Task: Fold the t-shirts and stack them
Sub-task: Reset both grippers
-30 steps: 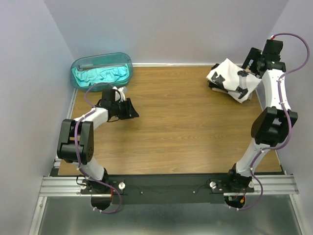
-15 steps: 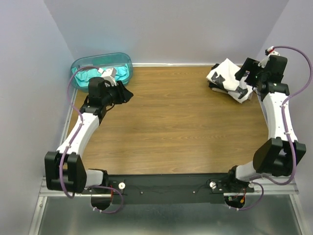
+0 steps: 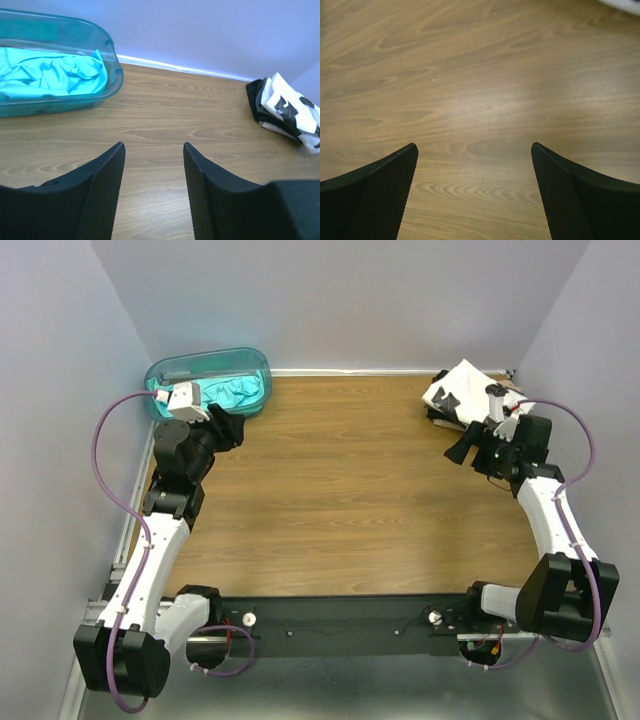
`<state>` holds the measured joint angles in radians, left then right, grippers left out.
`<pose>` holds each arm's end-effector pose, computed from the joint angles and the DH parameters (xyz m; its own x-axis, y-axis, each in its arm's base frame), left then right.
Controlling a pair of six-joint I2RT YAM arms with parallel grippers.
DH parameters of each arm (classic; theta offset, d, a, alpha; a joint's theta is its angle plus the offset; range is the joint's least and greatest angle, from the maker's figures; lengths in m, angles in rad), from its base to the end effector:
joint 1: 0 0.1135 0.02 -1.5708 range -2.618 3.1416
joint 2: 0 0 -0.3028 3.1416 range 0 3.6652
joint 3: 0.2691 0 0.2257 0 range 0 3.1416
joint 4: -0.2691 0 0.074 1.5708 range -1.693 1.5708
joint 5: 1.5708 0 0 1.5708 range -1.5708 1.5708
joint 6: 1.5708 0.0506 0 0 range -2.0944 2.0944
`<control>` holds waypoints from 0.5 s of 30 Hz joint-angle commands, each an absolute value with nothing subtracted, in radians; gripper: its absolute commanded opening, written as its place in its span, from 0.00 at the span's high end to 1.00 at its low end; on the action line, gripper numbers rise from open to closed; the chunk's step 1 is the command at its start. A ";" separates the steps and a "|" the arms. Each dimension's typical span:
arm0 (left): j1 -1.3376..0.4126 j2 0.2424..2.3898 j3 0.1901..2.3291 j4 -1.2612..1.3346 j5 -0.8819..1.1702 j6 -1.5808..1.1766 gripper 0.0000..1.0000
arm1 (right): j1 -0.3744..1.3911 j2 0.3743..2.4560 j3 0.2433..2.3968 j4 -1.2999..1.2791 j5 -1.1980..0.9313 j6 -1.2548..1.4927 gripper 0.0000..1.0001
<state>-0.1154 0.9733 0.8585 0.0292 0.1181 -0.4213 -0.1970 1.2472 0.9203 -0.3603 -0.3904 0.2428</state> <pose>0.1945 -0.0285 0.3879 -0.1719 -0.3889 -0.9051 0.1760 0.8919 -0.4166 0.2415 -0.0286 0.3109 -0.6297 0.3524 -0.6923 0.0452 0.9063 0.4202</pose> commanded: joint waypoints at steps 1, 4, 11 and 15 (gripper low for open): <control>-0.120 0.927 0.822 0.078 0.025 -0.443 0.39 | -0.187 1.204 0.865 -0.330 -0.400 0.248 0.00; -0.120 0.894 0.796 0.107 0.008 -0.449 0.37 | -0.186 1.203 0.847 -0.328 -0.388 0.249 0.00; -0.120 0.882 0.775 0.120 -0.035 -0.462 0.35 | -0.186 1.219 0.857 -0.322 -0.388 0.250 0.00; -0.120 0.877 0.765 0.129 -0.038 -0.468 0.35 | -0.184 1.238 0.857 -0.315 -0.405 0.253 0.00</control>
